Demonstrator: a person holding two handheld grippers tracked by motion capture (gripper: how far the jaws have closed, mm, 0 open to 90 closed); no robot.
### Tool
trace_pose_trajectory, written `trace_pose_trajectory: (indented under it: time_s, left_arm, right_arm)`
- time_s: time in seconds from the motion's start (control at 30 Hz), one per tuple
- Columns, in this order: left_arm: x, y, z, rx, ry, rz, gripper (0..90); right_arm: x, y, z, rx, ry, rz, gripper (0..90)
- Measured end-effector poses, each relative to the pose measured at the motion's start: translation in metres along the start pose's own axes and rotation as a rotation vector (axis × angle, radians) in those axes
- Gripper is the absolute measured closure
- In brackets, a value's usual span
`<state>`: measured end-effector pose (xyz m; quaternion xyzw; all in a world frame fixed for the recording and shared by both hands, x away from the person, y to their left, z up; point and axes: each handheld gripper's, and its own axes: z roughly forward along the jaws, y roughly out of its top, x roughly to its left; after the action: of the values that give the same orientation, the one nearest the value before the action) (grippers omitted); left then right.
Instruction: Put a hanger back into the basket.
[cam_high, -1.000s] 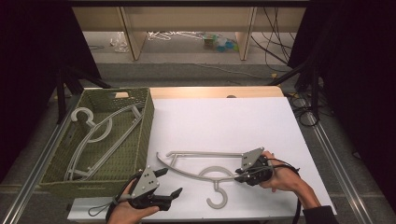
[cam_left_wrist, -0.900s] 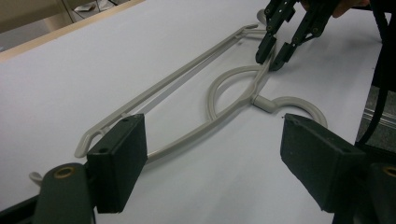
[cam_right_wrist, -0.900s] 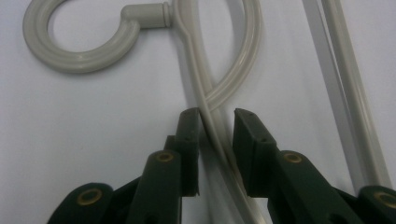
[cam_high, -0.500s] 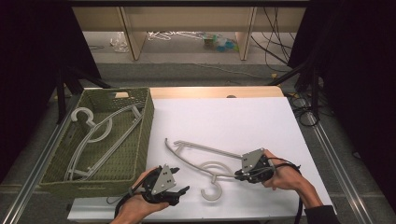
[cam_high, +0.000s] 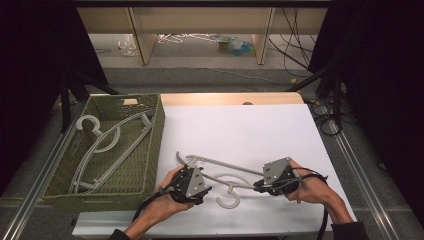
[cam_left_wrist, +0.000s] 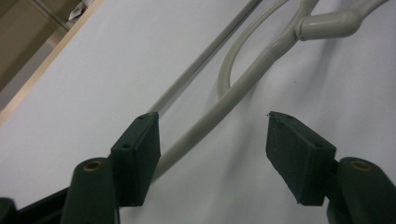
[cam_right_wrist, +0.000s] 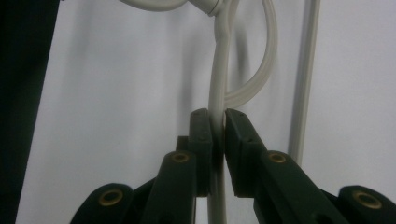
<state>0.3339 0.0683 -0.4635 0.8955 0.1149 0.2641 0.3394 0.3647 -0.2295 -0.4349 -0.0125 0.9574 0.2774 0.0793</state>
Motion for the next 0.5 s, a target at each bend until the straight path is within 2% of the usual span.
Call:
trace_pose_trajectory:
  time_s: [0.07,0.13,0.2,0.27,0.33,0.4,0.43,0.5]
  left_arm:
    - [-0.002,0.003,0.007,0.018,-0.003,0.056,36.8]
    - [-0.003,0.005,0.013,0.02,-0.009,0.068,38.4]
    - [-0.004,0.008,0.017,0.011,-0.018,0.084,41.4]
    - [-0.004,0.012,0.02,-0.008,-0.021,0.107,43.3]
    - [-0.002,0.015,0.022,-0.006,-0.036,0.141,48.2]
    - [-0.001,0.016,0.024,-0.011,-0.048,0.143,52.4]
    - [-0.001,0.016,0.024,-0.012,-0.07,0.147,55.4]
    - [-0.001,0.017,0.025,-0.02,-0.075,0.187,63.3]
  right_arm:
    - [0.0,0.001,-0.002,-0.008,0.007,-0.005,81.5]
    - [0.001,0.001,-0.005,-0.006,-0.002,0.007,81.6]
    - [0.001,0.001,-0.006,-0.007,-0.01,-0.008,81.6]
    - [0.002,0.002,-0.007,-0.006,0.006,-0.004,81.6]
    - [0.002,0.003,-0.007,-0.005,0.007,-0.013,81.6]
    - [0.002,0.003,-0.007,-0.004,0.007,-0.015,81.6]
    - [0.002,0.003,-0.007,-0.005,0.005,-0.015,81.6]
    - [0.002,0.003,-0.007,-0.008,0.006,-0.016,81.6]
